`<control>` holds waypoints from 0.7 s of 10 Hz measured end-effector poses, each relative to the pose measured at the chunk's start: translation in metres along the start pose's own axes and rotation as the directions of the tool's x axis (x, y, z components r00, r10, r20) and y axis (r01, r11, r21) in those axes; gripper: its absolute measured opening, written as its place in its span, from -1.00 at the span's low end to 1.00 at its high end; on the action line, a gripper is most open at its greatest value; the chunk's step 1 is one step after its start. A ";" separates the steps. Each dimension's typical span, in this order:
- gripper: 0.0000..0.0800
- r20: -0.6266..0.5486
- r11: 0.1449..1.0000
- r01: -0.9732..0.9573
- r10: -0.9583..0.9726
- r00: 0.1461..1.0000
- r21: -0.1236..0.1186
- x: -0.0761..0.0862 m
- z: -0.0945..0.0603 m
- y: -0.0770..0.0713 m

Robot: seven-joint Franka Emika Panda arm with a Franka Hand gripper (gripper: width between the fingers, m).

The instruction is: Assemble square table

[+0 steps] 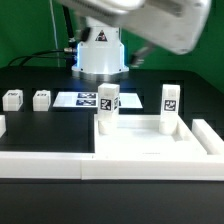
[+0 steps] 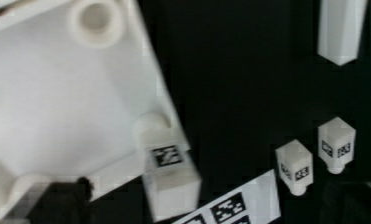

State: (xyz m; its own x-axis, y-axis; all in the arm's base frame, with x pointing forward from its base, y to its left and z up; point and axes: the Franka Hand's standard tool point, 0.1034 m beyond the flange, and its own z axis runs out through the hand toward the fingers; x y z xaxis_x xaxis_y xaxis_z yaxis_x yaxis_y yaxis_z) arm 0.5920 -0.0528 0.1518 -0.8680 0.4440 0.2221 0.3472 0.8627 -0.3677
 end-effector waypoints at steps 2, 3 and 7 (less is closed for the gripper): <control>0.62 -0.030 0.991 -0.133 0.133 0.991 0.007 -0.009 0.025 -0.032; 0.62 -0.027 0.974 -0.224 0.224 0.974 0.010 -0.009 0.023 -0.030; 0.62 -0.043 0.853 -0.522 0.522 0.852 0.014 -0.003 0.026 -0.028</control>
Offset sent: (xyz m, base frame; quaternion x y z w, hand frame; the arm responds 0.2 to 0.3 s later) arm 0.0000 0.0000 0.0000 0.0000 0.0000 0.1938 0.9810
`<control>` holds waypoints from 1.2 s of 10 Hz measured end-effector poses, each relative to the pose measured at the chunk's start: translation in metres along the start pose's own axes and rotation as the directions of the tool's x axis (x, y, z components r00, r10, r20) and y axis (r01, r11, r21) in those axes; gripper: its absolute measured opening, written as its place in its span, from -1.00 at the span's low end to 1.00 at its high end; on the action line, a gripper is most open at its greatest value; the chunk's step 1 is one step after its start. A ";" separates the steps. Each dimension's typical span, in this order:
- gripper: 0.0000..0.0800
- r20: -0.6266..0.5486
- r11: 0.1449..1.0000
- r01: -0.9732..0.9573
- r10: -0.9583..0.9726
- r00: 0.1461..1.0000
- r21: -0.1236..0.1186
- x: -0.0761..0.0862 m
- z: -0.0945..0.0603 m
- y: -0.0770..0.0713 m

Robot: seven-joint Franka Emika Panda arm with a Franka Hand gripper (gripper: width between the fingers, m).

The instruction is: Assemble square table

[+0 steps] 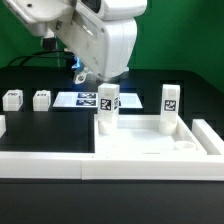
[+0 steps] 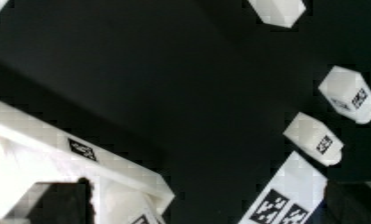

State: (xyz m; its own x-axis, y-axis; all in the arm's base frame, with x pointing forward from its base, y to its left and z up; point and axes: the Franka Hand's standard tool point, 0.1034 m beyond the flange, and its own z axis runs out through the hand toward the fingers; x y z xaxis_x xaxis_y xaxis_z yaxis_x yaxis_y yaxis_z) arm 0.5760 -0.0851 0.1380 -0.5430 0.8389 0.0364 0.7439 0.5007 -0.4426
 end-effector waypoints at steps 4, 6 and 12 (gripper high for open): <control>0.62 -0.069 0.871 -0.486 0.491 0.869 0.078 0.012 0.037 -0.047; 0.62 -0.055 0.741 -0.667 0.671 0.739 0.079 0.021 0.048 -0.054; 0.62 -0.030 0.467 -0.878 0.884 0.466 0.105 0.024 0.052 -0.052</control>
Offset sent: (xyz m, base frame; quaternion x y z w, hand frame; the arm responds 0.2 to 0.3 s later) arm -0.0505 -0.0263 -0.0155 0.0336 -0.0005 0.2845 0.9581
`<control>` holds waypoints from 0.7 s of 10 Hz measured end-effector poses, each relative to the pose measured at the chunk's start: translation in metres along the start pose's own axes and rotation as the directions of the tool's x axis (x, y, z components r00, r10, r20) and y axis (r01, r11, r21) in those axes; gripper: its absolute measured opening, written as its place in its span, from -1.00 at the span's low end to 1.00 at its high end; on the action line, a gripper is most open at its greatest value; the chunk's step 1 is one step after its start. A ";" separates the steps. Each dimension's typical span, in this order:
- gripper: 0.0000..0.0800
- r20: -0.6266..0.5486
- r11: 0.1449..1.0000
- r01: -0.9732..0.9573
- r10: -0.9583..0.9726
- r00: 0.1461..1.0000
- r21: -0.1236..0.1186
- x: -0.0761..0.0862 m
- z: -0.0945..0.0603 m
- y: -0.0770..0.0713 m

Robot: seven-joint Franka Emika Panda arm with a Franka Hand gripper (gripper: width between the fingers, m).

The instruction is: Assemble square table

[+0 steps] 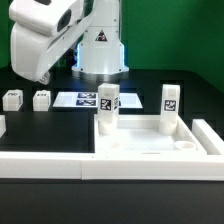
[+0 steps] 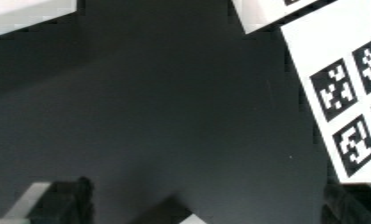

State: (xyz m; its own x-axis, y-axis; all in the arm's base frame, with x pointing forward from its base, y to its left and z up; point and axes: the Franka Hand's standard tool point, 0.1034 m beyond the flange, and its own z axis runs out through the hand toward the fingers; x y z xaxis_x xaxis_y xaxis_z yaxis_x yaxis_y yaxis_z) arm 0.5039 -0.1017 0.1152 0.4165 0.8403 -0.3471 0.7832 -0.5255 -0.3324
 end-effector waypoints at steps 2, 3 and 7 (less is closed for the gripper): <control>0.62 -0.009 0.969 -0.246 0.246 0.969 0.001 -0.031 0.027 -0.009; 0.62 0.009 0.916 -0.400 0.400 0.916 0.023 -0.047 0.045 -0.014; 0.62 -0.004 0.769 -0.638 0.638 0.770 0.034 -0.050 0.058 -0.014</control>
Offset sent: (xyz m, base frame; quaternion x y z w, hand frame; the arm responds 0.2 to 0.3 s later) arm -0.0455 -0.0434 -0.0171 -0.0241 -0.0265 0.2680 0.9627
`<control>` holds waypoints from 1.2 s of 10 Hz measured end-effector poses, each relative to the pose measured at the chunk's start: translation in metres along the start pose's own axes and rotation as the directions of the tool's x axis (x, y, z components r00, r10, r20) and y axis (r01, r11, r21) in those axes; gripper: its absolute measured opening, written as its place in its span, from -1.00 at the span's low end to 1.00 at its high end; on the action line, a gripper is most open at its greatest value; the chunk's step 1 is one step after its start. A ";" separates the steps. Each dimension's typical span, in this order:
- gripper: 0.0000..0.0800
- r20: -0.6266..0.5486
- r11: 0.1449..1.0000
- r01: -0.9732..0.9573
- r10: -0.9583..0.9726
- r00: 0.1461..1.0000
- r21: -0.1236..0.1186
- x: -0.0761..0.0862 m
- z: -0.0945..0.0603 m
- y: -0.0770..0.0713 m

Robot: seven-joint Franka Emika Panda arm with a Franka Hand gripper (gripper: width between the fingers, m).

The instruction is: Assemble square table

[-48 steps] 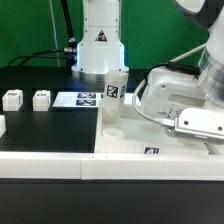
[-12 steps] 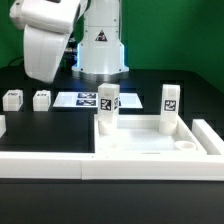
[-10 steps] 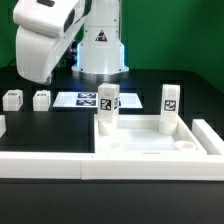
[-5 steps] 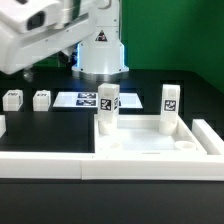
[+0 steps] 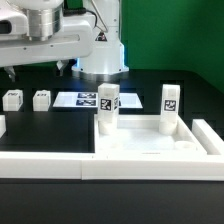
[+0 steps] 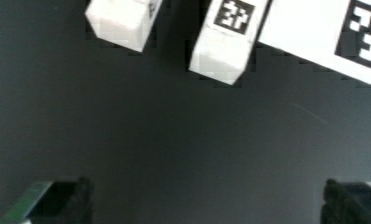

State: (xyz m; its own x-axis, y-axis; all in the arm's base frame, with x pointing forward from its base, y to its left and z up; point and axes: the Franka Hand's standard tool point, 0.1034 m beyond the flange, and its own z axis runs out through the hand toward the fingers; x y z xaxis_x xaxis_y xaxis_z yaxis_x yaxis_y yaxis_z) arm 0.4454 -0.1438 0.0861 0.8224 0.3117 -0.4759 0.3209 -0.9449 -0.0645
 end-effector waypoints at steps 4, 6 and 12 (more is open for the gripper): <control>0.62 0.097 0.990 -0.133 0.127 0.987 0.055 -0.012 0.017 -0.010; 0.62 0.301 0.973 -0.185 0.136 0.944 0.141 -0.034 0.044 -0.019; 0.62 0.464 0.974 -0.148 0.052 0.884 0.172 -0.026 0.053 -0.034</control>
Offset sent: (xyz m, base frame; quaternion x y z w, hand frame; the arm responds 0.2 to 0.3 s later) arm -0.0464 -0.0209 -0.0291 0.0752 -0.2580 0.1166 0.9561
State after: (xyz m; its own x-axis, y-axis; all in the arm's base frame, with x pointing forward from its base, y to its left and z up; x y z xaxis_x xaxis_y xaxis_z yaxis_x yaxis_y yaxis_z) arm 0.3880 -0.1250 0.0539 0.5257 0.1799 -0.8314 0.1105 -0.9835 -0.1430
